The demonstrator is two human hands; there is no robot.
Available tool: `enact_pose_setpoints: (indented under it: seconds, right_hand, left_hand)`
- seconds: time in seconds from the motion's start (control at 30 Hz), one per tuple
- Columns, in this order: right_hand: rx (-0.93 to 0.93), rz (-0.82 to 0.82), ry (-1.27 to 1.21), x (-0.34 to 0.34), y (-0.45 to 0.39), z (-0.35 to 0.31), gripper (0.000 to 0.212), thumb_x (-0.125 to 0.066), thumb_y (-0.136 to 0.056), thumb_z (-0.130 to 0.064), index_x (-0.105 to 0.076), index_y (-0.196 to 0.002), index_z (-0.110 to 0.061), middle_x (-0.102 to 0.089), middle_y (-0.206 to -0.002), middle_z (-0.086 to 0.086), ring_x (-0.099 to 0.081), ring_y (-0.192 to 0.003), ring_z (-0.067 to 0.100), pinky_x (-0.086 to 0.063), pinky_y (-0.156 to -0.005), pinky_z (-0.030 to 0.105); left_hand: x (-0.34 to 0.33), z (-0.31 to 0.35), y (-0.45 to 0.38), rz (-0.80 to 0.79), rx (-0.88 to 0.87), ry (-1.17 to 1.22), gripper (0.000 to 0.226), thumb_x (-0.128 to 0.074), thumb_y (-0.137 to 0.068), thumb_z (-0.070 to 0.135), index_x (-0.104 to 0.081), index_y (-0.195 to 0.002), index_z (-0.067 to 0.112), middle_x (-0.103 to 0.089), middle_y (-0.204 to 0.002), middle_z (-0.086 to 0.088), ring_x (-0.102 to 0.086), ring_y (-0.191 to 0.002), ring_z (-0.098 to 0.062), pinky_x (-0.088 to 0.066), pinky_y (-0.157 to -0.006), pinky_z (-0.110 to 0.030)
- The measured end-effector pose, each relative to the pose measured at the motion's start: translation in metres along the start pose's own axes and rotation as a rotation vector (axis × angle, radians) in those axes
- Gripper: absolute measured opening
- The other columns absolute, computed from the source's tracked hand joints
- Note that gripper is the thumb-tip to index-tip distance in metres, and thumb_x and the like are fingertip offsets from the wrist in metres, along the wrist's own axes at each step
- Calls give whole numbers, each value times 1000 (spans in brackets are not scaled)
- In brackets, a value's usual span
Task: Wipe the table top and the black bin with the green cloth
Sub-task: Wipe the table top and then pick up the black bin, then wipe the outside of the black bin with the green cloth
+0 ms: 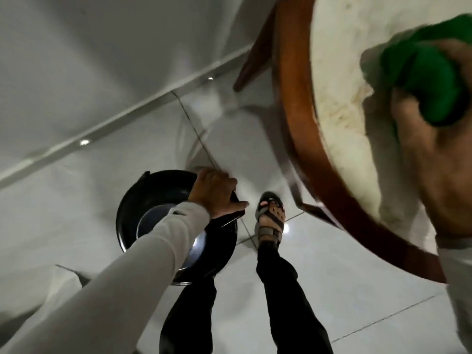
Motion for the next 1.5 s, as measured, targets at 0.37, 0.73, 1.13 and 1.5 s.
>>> enact_pose_setpoints:
  seconds: [0.37,0.73,1.13,1.5]
  right_hand:
    - [50,-395,-558,-169,181,-214,46,-77,-85,-15,-69,-129,-20,-49,-154,17,-44,-147,-2,-37,-119,10]
    - [519,-749,-440,-377,305,-275,49,-48,-104,-54,-57,-146,-32,-35,-172,12,-26,-164,28,-17,-134,52]
    - [448,-815,-678,-370,292,-304,37,-53,-104,-44,-70,-134,-27,-42,-169,6,-38,-158,23,-29,-130,44]
    - [242,-769,-661,-397,253,-294,34,-58,-103,-42,-74,-127,-24,-49,-164,2,-43,-154,18,-30,-129,41]
  left_hand:
    - [-31,-222,224,801,407,640,44,-44,-107,37,-74,-112,5,-61,-135,-8,-62,-127,-35,-47,-114,-42]
    - [-91,-243,274,1123,379,428,60,-34,-111,42,-37,-162,11,-24,-173,-24,-16,-167,-42,-17,-135,-54]
    - [-77,-257,264,1175,374,519,59,-37,-110,35,-33,-164,11,-22,-172,-27,-11,-168,-37,-19,-136,-42]
    - [-59,-277,244,1147,330,632,65,-42,-110,43,-17,-168,30,-15,-179,-20,-7,-169,-33,-31,-120,-81]
Point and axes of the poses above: each hand's wrist, its own y-axis away from the middle knuckle, its own x-axis out of the back of the hand, z = x × y, the point moved 10 cm from there along -y, towards the middle knuckle
